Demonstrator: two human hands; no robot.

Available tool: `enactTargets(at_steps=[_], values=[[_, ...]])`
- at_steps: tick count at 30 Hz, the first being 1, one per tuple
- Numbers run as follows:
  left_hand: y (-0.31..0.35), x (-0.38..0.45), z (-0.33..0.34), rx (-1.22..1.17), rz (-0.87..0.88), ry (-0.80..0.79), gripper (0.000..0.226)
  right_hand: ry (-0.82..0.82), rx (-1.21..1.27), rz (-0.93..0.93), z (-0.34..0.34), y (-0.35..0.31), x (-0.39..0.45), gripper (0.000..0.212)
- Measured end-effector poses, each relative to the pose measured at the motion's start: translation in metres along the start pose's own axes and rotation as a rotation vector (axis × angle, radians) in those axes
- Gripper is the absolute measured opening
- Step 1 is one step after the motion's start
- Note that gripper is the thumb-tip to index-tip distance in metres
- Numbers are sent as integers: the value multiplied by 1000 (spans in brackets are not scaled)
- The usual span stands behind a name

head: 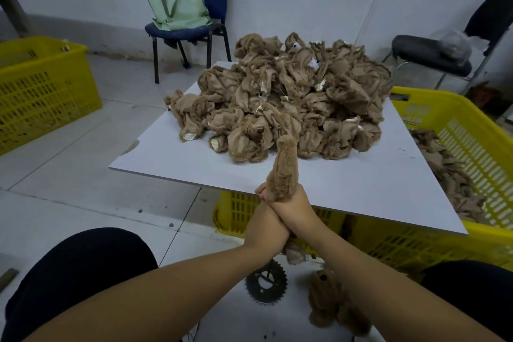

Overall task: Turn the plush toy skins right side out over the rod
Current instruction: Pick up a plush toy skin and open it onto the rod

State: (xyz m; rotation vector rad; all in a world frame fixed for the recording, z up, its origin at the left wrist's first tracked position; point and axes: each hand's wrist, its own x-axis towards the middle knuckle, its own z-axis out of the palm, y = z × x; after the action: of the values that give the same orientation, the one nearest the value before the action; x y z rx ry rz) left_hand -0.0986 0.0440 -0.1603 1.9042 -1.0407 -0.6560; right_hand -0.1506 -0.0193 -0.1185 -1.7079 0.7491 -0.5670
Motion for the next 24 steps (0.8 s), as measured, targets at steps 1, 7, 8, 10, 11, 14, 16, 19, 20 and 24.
enactTargets(at_steps=[1,7,8,10,11,14,16,19,20,24], values=[[1,1,2,-25,-9,-3,22,-10,-22,9,1,1,1,14],[15,-3,1,-126,6,219,26,89,86,33,0,-15,-1,18],[22,-3,-4,-132,23,253,37,88,139,-2,-2,-22,-1,34],[39,-1,-17,-258,54,317,40,99,207,-63,-7,-38,0,63],[46,0,-23,-320,78,329,35,97,202,-75,-10,-48,1,67],[69,1,-44,-447,148,300,43,95,213,-81,-21,-72,0,58],[84,-2,-60,-562,229,298,44,62,302,-105,-33,-86,0,50],[107,-5,-87,-579,351,396,29,-38,363,-193,-51,-105,1,39],[111,-4,-96,-556,369,433,27,-64,349,-216,-57,-109,3,32],[119,1,-121,-564,306,433,39,-173,372,-218,-76,-119,7,22]])
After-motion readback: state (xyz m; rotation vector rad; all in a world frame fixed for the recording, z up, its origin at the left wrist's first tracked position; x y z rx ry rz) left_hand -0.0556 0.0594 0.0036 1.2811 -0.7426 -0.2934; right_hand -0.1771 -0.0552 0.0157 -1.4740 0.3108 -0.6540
